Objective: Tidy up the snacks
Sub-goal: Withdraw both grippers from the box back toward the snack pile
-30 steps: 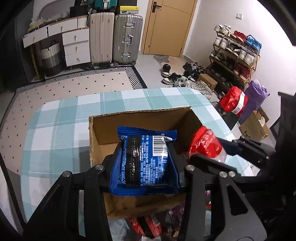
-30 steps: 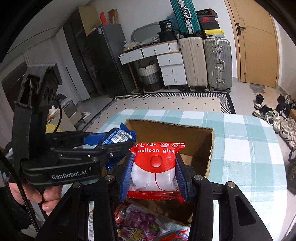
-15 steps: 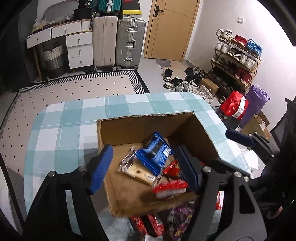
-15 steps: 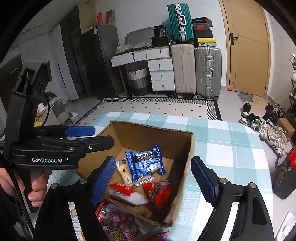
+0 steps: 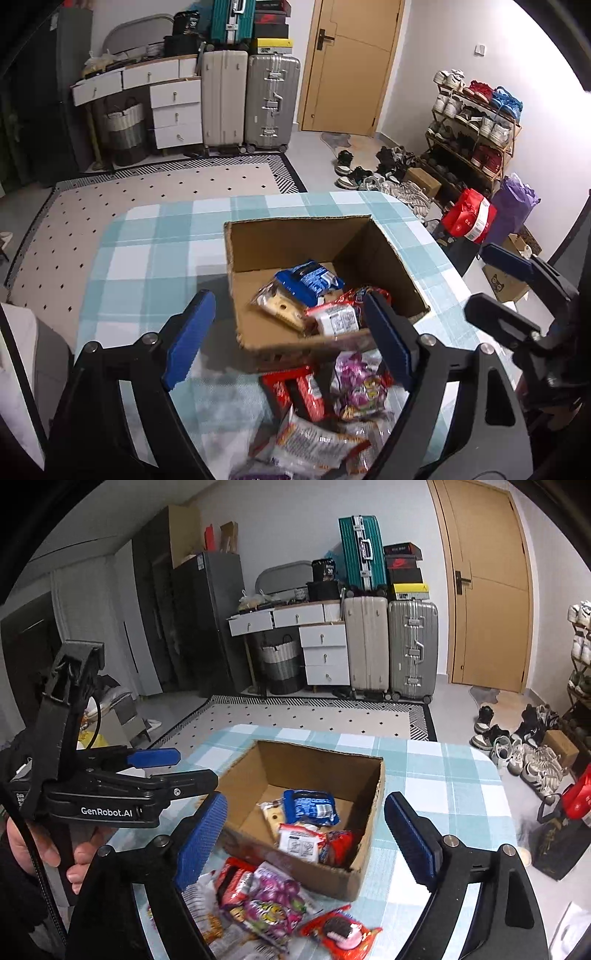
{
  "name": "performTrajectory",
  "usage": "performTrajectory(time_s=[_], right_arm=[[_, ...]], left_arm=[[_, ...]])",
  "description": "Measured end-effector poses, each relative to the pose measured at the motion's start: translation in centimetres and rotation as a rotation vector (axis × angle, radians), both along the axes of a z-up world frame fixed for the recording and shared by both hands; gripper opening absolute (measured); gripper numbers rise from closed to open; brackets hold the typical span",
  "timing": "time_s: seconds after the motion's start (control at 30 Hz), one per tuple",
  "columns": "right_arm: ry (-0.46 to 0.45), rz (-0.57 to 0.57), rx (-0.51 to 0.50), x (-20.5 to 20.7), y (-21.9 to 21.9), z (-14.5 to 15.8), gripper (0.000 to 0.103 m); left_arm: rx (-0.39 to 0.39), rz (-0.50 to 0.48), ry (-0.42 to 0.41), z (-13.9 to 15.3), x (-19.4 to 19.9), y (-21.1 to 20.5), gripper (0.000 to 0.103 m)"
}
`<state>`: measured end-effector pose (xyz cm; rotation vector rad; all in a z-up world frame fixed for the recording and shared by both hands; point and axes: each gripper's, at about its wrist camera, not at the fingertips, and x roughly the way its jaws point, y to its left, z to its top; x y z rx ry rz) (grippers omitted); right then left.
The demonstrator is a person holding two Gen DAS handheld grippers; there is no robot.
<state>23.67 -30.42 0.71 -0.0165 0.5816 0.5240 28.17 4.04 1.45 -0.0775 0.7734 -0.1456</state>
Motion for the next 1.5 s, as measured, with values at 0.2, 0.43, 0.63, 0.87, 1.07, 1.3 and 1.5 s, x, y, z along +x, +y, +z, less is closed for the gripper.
performTrajectory(time_s=[0.2,0.43,0.63,0.87,1.07,1.3,1.5], right_arm=[[-0.044,0.003,0.004,-3.9,0.0,1.4,0.095],[-0.061,0.016,-0.005,-8.2,0.4,2.0,0.096],[-0.07,0.008,0.022,-11.1,0.0,1.9,0.097],[-0.045,-0.006,0.052,-13.3,-0.3,0.5,0.099],[-0.01,-0.015,0.06,-14.3,-0.9,-1.4,0.099],[0.039,-0.027,0.065,-14.6,-0.9,-3.7,0.099],[0.078,-0.019,0.07,-14.7,-0.5,-5.7,0.099]], left_arm=[[0.014,0.024,-0.02,1.1,-3.8,0.4,0.086],[0.036,0.059,-0.07,2.2,-8.7,0.6,0.102],[0.054,0.078,-0.097,2.8,-12.6,0.5,0.102],[0.07,0.1,-0.097,1.8,-16.5,0.3,0.102],[0.039,0.123,-0.075,-0.4,-18.4,0.7,0.102],[0.014,0.142,-0.037,-3.2,-18.7,1.0,0.102],[-0.005,0.162,0.006,-6.0,-18.5,1.4,0.102]])
